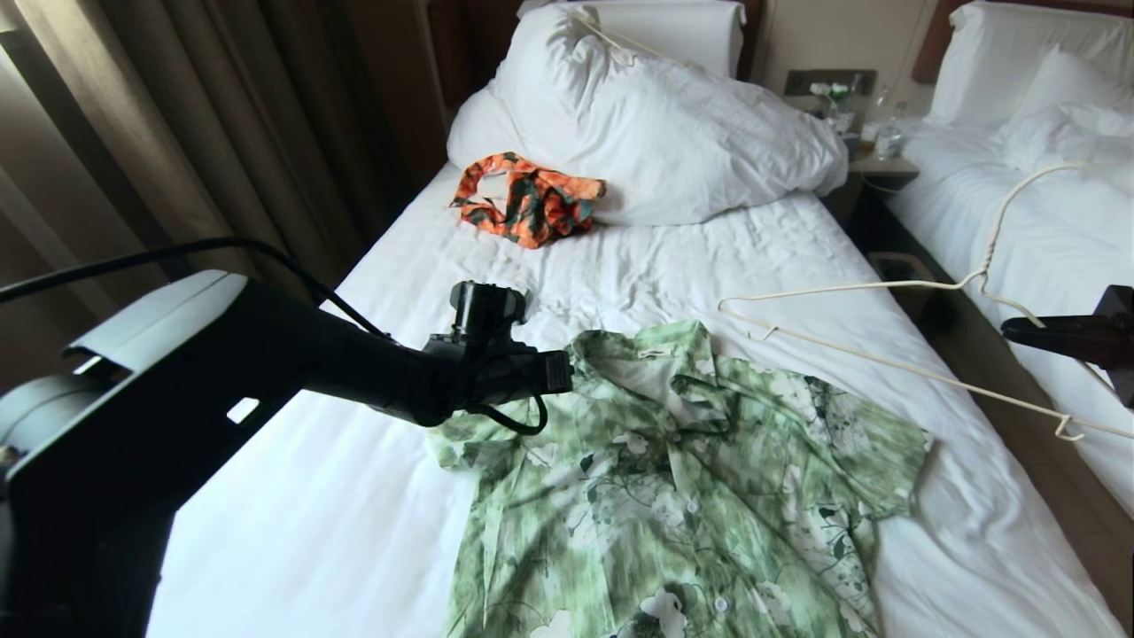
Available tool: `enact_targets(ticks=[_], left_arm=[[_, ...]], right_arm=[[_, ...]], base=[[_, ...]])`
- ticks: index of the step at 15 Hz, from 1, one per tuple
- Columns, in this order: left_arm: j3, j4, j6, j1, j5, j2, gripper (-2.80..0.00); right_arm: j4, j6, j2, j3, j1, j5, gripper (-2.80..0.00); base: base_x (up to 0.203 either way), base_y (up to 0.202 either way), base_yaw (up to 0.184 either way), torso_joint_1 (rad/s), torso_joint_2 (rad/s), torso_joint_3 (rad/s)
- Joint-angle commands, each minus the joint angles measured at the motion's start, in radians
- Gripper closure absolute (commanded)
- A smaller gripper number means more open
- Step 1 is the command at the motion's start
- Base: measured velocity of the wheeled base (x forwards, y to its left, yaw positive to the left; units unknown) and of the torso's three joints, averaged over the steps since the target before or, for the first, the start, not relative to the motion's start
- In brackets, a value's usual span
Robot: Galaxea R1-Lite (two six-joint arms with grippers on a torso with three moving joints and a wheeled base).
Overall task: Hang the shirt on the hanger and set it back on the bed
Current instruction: Lift the shirt and hanger
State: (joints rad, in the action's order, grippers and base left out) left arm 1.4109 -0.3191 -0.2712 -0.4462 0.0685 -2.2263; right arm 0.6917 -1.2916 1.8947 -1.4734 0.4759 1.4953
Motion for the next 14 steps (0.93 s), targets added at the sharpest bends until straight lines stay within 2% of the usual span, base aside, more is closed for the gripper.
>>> enact_targets(ticks=[1, 3, 7, 11, 14], left_arm=[[0.026, 0.008, -0.025, -0.034, -0.032, -0.014, -2.80], [0.105, 0.032, -0.070, -0.058, -0.073, -0.044, -2.80], [0.283, 0.113, -0.086, -0.062, -0.125, -0.147, -2.80], [0.364, 0.112, -0.086, -0.052, -0.166, -0.247, -2.80], [0.386, 0.104, -0.087, -0.045, -0.169, -0.277, -2.80]], right_arm=[[0.003, -0.008, 0.019, 0.001, 0.007, 0.009, 0.00], [0.005, -0.008, 0.020, 0.002, 0.007, 0.010, 0.00], [0.003, -0.008, 0.020, 0.004, 0.012, 0.010, 0.00], [0.002, -0.008, 0.031, 0.004, 0.026, 0.010, 0.00], [0.002, -0.008, 0.044, 0.002, 0.029, 0.010, 0.00]], base=[[0.000, 0.000, 0.000, 0.000, 0.00, 0.000], [0.000, 0.000, 0.000, 0.000, 0.00, 0.000], [0.000, 0.000, 0.000, 0.000, 0.00, 0.000], [0.000, 0.000, 0.000, 0.000, 0.00, 0.000], [0.000, 0.000, 0.000, 0.000, 0.00, 0.000]])
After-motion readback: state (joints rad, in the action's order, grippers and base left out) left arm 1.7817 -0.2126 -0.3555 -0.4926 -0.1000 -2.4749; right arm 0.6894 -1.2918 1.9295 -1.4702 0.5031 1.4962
